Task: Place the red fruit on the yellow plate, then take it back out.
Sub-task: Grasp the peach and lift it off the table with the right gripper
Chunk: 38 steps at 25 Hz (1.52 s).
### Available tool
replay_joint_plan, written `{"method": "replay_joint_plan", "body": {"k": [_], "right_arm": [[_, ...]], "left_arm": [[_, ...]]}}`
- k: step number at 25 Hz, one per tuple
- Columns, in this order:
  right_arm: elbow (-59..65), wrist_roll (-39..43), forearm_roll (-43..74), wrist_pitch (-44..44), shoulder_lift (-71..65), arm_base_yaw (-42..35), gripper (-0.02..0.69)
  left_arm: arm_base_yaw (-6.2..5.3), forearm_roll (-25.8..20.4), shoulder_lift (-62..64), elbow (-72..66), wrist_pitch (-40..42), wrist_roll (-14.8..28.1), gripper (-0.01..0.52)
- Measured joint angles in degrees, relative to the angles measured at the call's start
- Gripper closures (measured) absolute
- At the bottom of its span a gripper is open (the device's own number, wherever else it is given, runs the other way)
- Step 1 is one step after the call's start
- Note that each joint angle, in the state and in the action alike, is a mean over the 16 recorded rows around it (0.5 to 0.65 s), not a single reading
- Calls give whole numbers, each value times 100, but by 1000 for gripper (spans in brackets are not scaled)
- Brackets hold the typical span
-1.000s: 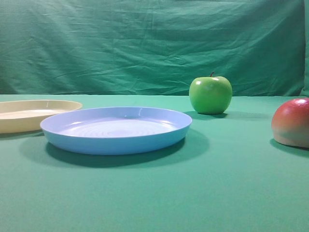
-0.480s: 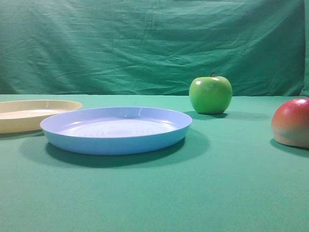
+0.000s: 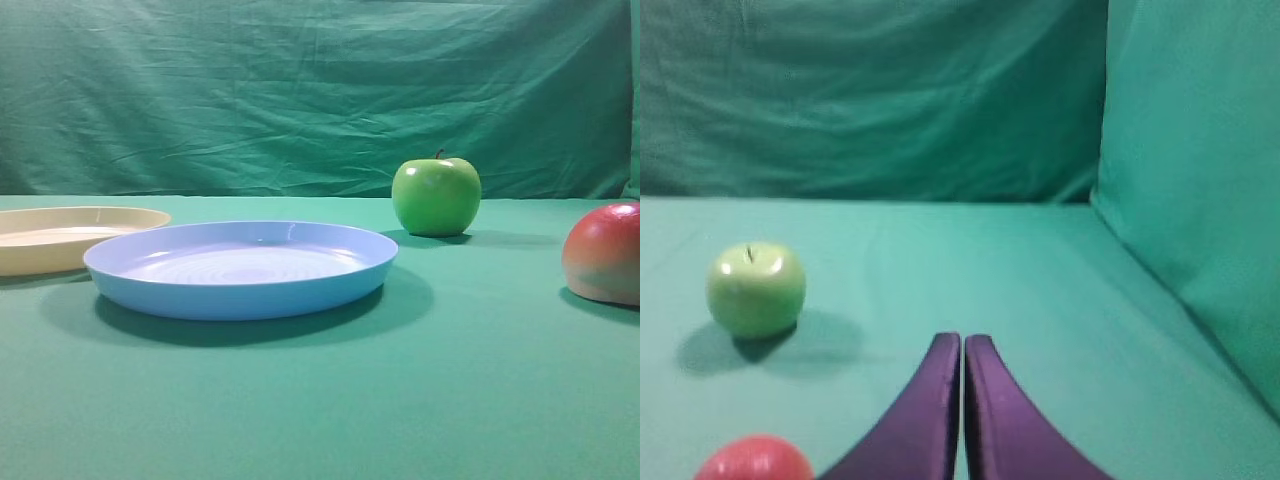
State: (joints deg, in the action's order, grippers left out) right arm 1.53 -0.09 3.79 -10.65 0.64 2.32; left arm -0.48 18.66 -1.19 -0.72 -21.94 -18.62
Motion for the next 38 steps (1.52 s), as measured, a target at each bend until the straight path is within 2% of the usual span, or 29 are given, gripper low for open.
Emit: {"method": "replay_joint_plan", "body": {"k": [8,15,20,30,38], "right_arm": [[-30,266,-8,1320,0,0,665],[-455,551,11,1460,-285,0,665],[-1023,625,8,857,-920,1,665],[-2382,525,-140,-1220,-2783,270,665],[-3217,40,-592,-2700,-3970,755,665]], "left_arm": [[0,0,0,0,0,0,514],[0,0,0,0,0,0,514],[0,0,0,0,0,0,514],[0,0,0,0,0,0,514],[0,0,0,0,0,0,514]]}}
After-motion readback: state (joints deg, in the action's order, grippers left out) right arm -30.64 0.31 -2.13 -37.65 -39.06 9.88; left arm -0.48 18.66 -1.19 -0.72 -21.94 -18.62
